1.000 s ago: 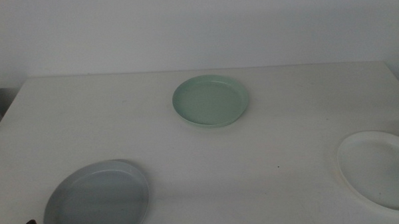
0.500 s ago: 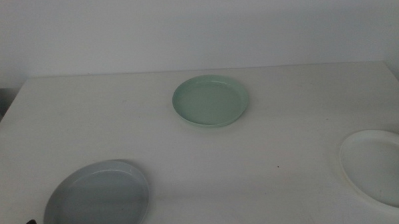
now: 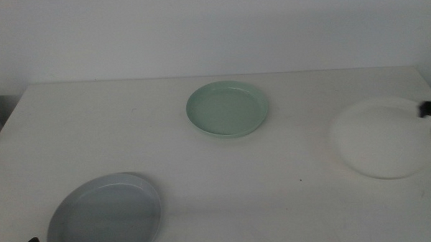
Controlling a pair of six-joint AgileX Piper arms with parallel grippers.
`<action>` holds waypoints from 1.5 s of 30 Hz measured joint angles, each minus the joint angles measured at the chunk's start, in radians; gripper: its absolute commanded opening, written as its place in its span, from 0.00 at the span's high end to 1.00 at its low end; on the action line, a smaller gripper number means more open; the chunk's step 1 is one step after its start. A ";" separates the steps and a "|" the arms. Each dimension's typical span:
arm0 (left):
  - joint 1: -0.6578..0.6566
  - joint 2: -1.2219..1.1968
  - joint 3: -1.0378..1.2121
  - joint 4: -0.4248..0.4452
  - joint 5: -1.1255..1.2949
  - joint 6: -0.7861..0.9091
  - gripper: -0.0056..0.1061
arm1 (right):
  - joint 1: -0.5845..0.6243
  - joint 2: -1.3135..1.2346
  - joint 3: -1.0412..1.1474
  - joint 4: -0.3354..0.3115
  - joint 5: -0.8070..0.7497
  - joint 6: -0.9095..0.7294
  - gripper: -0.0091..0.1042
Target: Stack the three bowls on top of each other.
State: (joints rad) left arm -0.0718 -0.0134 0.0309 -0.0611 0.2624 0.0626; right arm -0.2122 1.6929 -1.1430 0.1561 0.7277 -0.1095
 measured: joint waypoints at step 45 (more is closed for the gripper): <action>0.000 0.000 0.000 0.000 0.000 0.000 0.02 | 0.567 0.204 -0.003 0.193 -0.045 0.049 0.50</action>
State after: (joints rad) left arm -0.0718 -0.0134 0.0309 -0.0611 0.2624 0.0626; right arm 0.3547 1.8965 -1.1463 0.3495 0.6829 -0.0607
